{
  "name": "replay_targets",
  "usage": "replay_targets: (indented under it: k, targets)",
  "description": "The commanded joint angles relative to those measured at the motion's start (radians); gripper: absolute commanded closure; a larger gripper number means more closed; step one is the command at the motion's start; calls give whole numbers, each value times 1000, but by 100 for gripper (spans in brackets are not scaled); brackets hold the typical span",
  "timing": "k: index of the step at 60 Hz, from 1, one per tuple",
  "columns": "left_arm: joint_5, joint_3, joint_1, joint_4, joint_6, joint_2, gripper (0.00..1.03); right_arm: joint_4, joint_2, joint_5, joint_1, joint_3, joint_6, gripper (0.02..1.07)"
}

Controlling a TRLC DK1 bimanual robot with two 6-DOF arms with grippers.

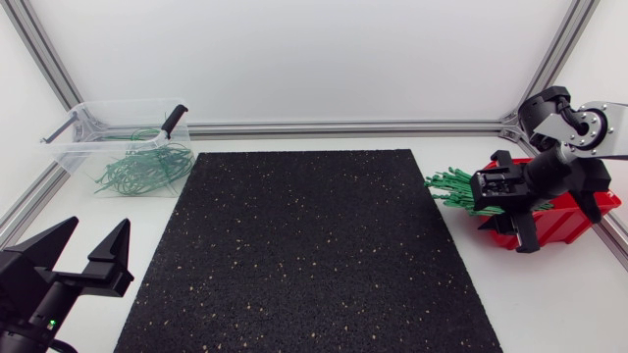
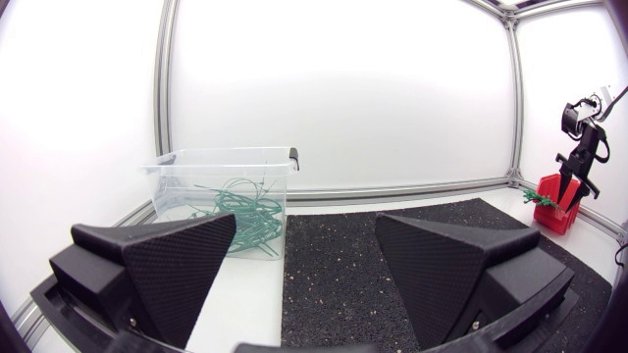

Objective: Take a green cable tie from the red box, thread the tail through the head to close it, then place it in the transparent bin on the left.

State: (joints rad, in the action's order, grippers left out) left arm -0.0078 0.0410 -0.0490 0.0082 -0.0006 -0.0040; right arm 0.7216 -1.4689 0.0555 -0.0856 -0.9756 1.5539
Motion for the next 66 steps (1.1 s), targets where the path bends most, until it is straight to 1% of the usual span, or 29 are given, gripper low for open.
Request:
replay_targets:
  k: [1, 5, 8, 27, 46, 51, 63, 66]
  targets:
    - [3, -39, -6, -17, -9, -5, 4, -11, -22, 4, 6, 11, 31, 61]
    - [3, -39, -8, -16, -9, -5, 4, -13, -28, 3, 6, 11, 31, 62]
    - [3, -39, -8, -16, -10, -5, 4, -17, -34, 3, 4, 11, 32, 65]
    - [3, -39, -8, -16, -10, -5, 4, -57, -51, -2, -2, 25, 44, 70]
    - [3, -39, -8, -16, -10, -5, 4, -60, -13, 6, -11, 43, 80, 74]
    - [3, -41, -8, -16, -10, -5, 4, -60, -10, 9, -11, 51, 86, 78]
    - [3, -41, -11, -16, -10, -5, 4, -60, 19, 20, -22, 58, 104, 78]
    - [3, -39, -11, -17, -10, -5, 4, -62, 24, 20, -25, 58, 109, 81]
